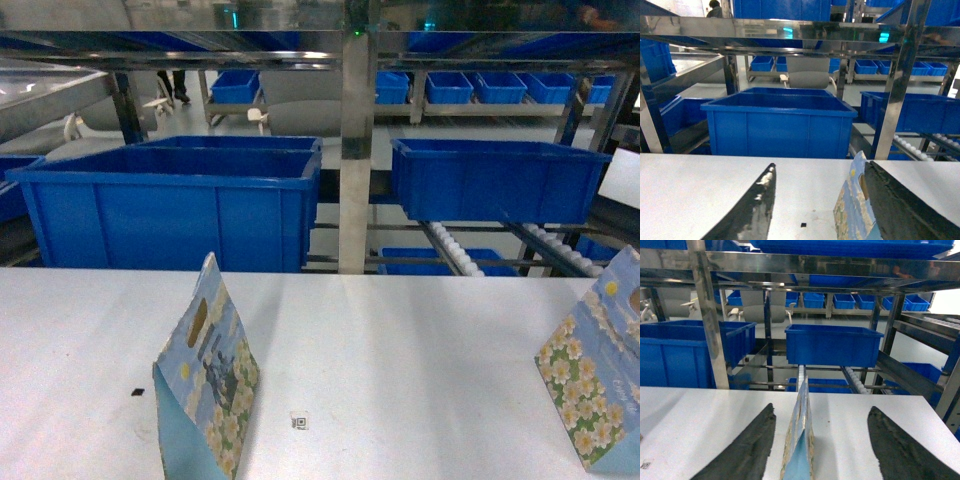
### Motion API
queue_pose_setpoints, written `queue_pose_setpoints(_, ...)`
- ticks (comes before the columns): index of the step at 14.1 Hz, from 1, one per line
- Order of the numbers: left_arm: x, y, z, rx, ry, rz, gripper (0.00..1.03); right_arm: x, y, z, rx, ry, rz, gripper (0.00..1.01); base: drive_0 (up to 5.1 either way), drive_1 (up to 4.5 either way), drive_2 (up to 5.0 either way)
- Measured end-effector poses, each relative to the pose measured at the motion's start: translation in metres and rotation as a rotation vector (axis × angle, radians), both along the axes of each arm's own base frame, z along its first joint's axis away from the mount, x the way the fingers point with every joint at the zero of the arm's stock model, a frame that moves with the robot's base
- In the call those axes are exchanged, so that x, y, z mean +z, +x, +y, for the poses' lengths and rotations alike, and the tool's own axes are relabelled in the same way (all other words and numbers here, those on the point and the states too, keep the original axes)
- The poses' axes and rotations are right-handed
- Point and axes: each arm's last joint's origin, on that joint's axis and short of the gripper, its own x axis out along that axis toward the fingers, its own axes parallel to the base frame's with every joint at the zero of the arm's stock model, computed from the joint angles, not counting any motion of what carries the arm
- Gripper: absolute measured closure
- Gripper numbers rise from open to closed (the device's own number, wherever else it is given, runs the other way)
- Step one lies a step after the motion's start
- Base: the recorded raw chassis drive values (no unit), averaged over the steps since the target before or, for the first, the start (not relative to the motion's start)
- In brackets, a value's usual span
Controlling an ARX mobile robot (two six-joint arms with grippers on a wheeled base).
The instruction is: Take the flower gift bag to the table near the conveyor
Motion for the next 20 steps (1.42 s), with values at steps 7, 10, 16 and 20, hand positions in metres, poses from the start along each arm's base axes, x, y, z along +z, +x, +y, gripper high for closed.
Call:
queue_pose_setpoints(7,-0.002,0.000,0.019,-0.004,0.012,0.003,1.01,0.000,0.000,0.001,0.010,-0.007,0.000,0.98,0.0,0.00,0.0)
queue_pose_setpoints(10,-0.002,0.000,0.021,-0.005,0.013,0.002,1.01,0.000,0.000,0.001,0.011,-0.011,0.000,0.99,0.0,0.00,0.0)
queue_pose_setpoints(16,-0.003,0.001,0.036,-0.012,0.017,0.011,1.01,0.000,0.000,0.001,0.010,-0.011,0.000,0.99,0.0,0.00,0.0)
queue_pose_setpoints(20,-0.003,0.001,0.036,-0.011,0.017,0.010,1.01,0.000,0.000,0.001,0.010,-0.011,0.000,0.99,0.0,0.00,0.0)
